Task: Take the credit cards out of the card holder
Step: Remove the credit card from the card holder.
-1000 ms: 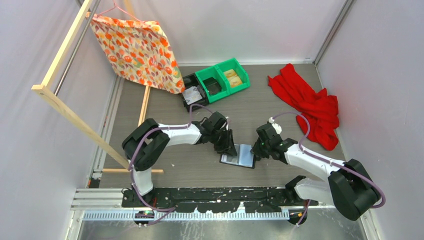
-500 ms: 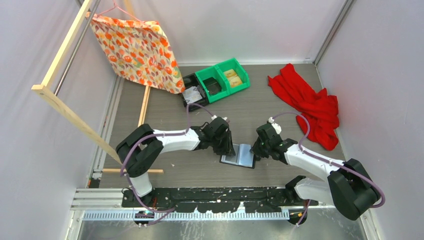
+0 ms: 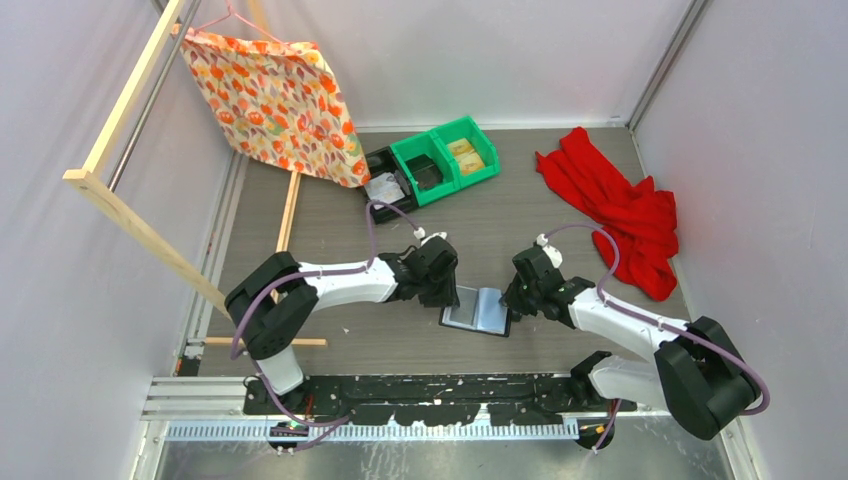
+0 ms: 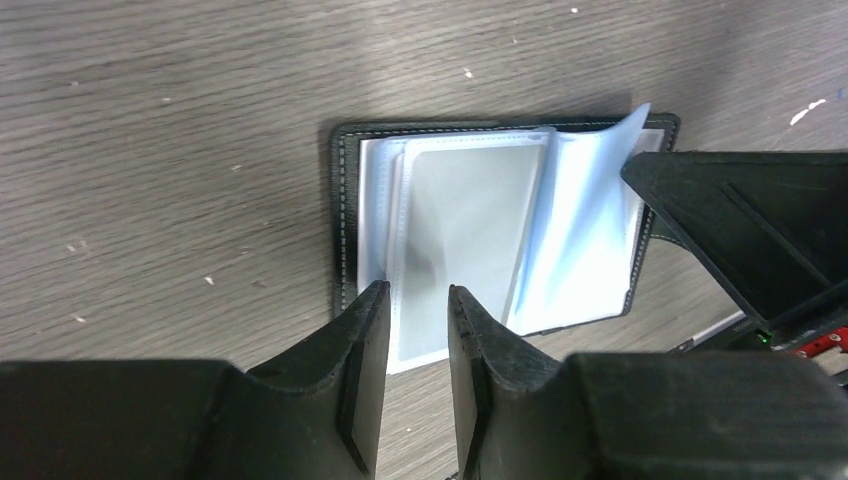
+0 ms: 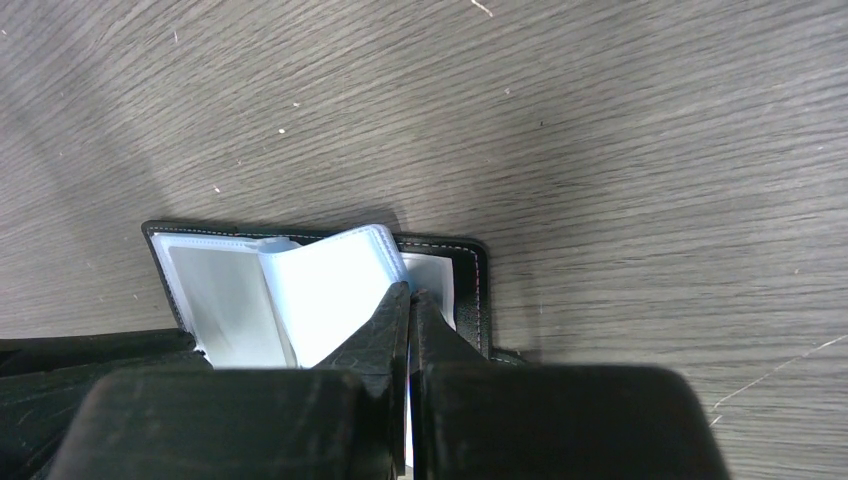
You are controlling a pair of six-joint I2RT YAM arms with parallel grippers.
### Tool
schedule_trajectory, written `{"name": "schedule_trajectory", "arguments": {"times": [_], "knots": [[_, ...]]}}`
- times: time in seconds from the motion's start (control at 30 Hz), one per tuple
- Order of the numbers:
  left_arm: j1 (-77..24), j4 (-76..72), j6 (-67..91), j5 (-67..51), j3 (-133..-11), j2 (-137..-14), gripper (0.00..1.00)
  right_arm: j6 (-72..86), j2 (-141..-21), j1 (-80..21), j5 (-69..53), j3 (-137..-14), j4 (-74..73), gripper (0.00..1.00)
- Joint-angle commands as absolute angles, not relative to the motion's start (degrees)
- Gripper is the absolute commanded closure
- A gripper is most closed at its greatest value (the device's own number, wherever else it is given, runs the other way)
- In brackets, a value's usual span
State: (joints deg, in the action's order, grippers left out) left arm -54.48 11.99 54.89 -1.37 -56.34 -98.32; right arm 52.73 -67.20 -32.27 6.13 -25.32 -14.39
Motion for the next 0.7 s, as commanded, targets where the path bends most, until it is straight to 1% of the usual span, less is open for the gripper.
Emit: {"name": "schedule_trajectory", "arguments": {"times": [0.0, 0.67], "knots": [[-54.40, 14.56, 53.25, 2.93, -56.23, -95.98, 0.70, 51.89, -70.35, -32.44, 5.88, -23.38, -16.64, 0.99], [-54.42, 3.39, 55.28, -6.94, -53.53, -96.63, 0.72, 51.27, -72.48, -32.47, 5.02, -24.25, -16.42, 0.99]]}}
